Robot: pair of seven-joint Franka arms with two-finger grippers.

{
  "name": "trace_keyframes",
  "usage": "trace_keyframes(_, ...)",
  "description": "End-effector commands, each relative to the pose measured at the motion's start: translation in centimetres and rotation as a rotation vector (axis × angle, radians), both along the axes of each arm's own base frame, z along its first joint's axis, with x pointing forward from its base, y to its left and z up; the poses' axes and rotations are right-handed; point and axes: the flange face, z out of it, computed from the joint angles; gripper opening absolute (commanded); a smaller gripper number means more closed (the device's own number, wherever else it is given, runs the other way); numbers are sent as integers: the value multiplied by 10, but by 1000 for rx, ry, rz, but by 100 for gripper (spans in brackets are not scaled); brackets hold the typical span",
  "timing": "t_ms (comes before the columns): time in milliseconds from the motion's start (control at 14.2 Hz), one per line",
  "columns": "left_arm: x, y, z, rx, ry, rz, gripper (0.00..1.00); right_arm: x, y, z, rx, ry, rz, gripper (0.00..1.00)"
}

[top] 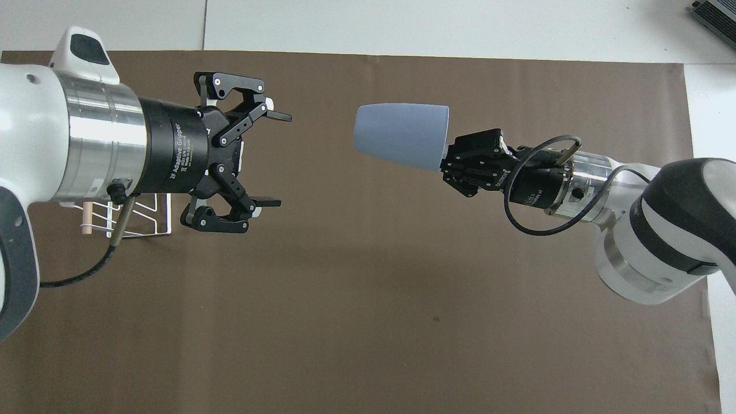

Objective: Hang cup on cup holder
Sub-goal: 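Close the left gripper on the cup base held by the right gripper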

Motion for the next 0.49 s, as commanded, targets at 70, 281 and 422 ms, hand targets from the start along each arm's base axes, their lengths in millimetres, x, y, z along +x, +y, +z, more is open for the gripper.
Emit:
trace_keyframes(70, 25, -34, -17, -92, 139, 87, 100, -10, 5, -2, 5, 2, -23, 0)
trace_keyframes(281, 39, -42, -23, -128, 192, 144, 100, -13, 14, -4, 0, 4, -13, 0)
trace_keyframes(422, 57, -46, -35, -150, 232, 174, 100, -13, 14, -4, -1, 5, -14, 0)
